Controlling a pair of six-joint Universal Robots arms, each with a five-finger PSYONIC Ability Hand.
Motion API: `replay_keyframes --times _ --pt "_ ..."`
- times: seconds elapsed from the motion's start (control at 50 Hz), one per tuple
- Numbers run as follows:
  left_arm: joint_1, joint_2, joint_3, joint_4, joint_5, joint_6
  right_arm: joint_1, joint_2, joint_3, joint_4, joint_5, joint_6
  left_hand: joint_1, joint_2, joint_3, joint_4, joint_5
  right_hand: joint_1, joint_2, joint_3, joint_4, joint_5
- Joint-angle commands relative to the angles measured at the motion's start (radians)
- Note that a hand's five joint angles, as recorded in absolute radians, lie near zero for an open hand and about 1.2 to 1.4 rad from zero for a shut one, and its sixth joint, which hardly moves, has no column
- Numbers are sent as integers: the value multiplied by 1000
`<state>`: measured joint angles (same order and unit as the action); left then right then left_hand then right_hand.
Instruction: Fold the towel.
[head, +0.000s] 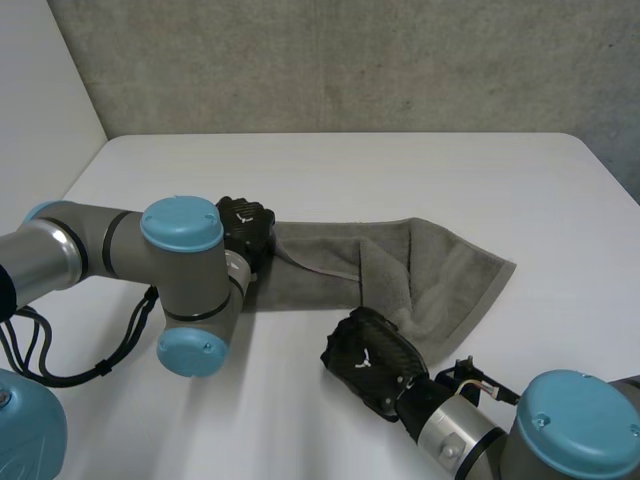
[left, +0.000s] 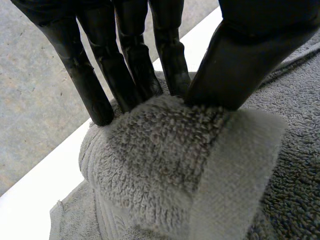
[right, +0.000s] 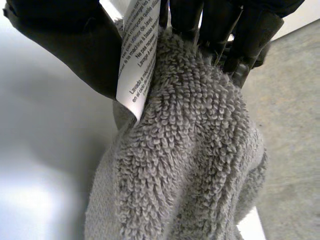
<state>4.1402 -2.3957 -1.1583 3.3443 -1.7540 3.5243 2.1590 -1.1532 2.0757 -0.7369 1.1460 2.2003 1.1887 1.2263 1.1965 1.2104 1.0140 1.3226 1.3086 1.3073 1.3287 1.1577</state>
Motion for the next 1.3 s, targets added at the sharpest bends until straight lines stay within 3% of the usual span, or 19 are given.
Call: replay_keyframes --times 0.02,0.16,0.28,0.32,0.34,0.48,0.62,0.74,0.86,0.9,0.92,0.94,0.96,1.06,1.3 --pt "0 16 11 -25 2 -1 1 -75 4 -4 12 18 208 170 200 186 208 74 88 89 68 64" --pt "0 84 14 -57 4 2 -25 -201 -25 7 95 41 208 170 200 186 208 74 88 89 68 64" --pt "28 248 14 -106 13 1 -154 -454 -105 74 169 248 208 170 200 186 208 74 88 89 68 64" --pt "81 355 11 -120 21 -4 -218 -578 -202 204 175 402 208 170 200 186 208 74 88 89 68 64" --pt "81 356 11 -120 21 -4 -219 -579 -203 205 175 403 208 170 200 186 208 74 88 89 68 64" --pt "133 581 32 -160 83 -8 -395 -658 -559 630 115 729 208 170 200 186 208 74 88 89 68 64" --pt "178 662 26 -177 111 -10 -513 -582 -762 927 2 789 208 170 200 186 208 74 88 89 68 64" --pt "225 646 -13 -200 113 -33 -524 -436 -815 1039 -35 777 208 170 200 186 208 74 88 89 68 64" --pt "216 589 -103 -204 156 -103 -527 -395 -779 1038 -31 773 132 94 124 110 132 74 88 89 68 64" --pt "198 547 -165 -201 230 -142 -527 -366 -732 1021 -39 769 -555 -593 -563 -577 -555 74 88 89 68 64" --pt "198 547 -165 -201 231 -142 -527 -365 -732 1021 -39 769 -558 -596 -566 -580 -558 74 88 89 68 64" --pt "184 520 -188 -198 273 -157 -525 -355 -706 1004 -39 762 -895 -933 -903 -917 -895 74 88 89 68 64" --pt "160 485 -199 -198 316 -168 -524 -353 -677 987 -40 753 -1014 -1052 -1022 -1036 -1014 74 88 89 68 64" --pt "74 391 -185 -195 367 -177 -521 -362 -590 944 -40 702 -1010 -1048 -1018 -1032 -1010 74 88 89 68 64" --pt "-26 155 0 -152 366 -229 -482 -375 -436 873 -39 595 -999 -1036 -1007 -1020 -998 74 88 89 68 64"
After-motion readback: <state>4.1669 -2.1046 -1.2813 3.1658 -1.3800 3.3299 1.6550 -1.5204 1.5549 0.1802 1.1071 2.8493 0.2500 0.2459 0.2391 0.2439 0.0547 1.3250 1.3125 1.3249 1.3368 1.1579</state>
